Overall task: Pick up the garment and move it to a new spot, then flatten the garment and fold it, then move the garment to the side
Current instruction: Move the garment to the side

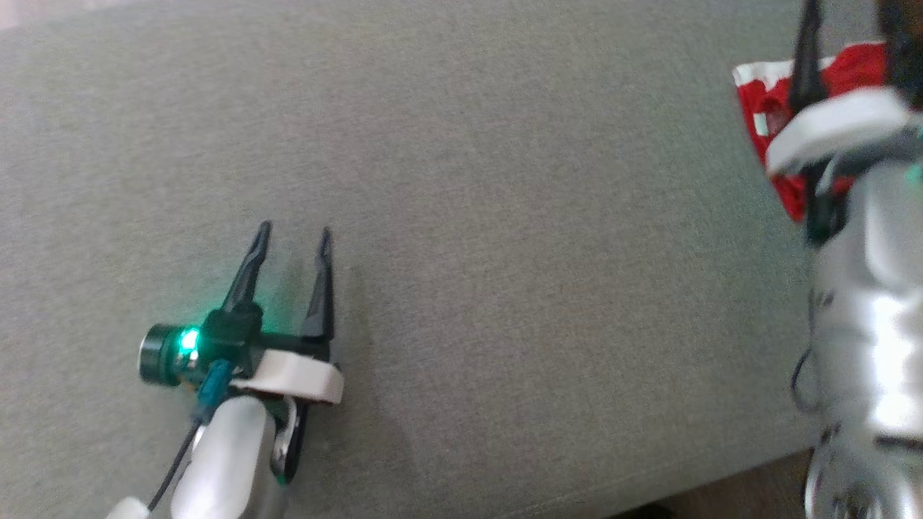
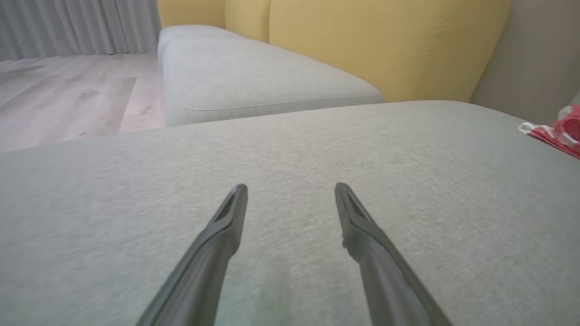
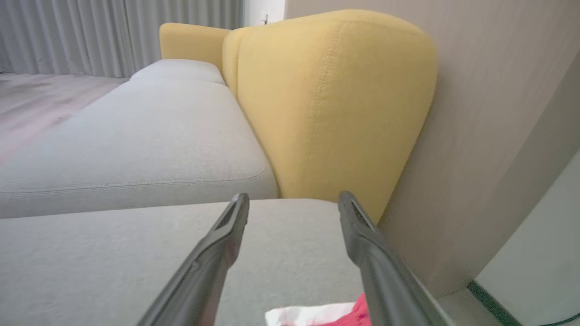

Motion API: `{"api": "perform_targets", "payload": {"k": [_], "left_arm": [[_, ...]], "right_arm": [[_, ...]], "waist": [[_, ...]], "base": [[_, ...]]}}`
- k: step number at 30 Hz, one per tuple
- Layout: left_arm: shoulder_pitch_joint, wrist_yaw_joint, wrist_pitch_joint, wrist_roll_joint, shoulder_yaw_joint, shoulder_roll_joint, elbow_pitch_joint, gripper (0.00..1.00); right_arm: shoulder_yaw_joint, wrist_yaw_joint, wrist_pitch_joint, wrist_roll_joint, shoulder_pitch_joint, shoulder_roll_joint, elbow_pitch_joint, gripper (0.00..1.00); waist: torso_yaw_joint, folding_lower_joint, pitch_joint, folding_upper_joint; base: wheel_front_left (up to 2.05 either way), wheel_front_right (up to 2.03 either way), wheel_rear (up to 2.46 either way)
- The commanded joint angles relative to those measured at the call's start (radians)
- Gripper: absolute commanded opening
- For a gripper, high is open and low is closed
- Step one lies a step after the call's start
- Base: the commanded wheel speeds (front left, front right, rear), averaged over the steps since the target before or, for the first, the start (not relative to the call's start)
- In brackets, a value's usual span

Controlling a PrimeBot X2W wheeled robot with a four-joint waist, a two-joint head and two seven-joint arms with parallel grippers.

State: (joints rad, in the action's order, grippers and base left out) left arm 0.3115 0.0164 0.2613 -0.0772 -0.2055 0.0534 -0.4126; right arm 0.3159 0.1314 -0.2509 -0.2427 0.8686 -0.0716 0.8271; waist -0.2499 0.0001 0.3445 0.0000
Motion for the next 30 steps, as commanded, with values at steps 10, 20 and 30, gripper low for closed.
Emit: {"api": "perform_targets", "payload": {"k": [10,20,30], "left_arm": [[-0.075,-0.028,0.001,-0.024,0.144,0.008,0.009,1.0],[-0.133,-0.043,0.001,-0.025,0.16,-0.001,0.001,1.0],[-0.169,-0.061,0.001,-0.034,0.152,-0.003,0.012,1.0]], "right_arm": [[-0.311,-0.001,-0.011,0.318,-0.354,0.021,-0.183,1.0],[-0.421,-0.001,-0.011,0.407,-0.486,0.021,-0.217,1.0],[-0.409,-0.001,-0.011,0.401,-0.526,0.021,-0.223,1.0]], "waist": [[0.134,-0.0001,-0.123,0.0],[0.189,-0.0001,-0.179,0.0],[0.214,-0.0001,-0.21,0.0]], "base": [[0.0,0.0,0.0],[0.0,0.0,0.0],[0.0,0.0,0.0]]}}
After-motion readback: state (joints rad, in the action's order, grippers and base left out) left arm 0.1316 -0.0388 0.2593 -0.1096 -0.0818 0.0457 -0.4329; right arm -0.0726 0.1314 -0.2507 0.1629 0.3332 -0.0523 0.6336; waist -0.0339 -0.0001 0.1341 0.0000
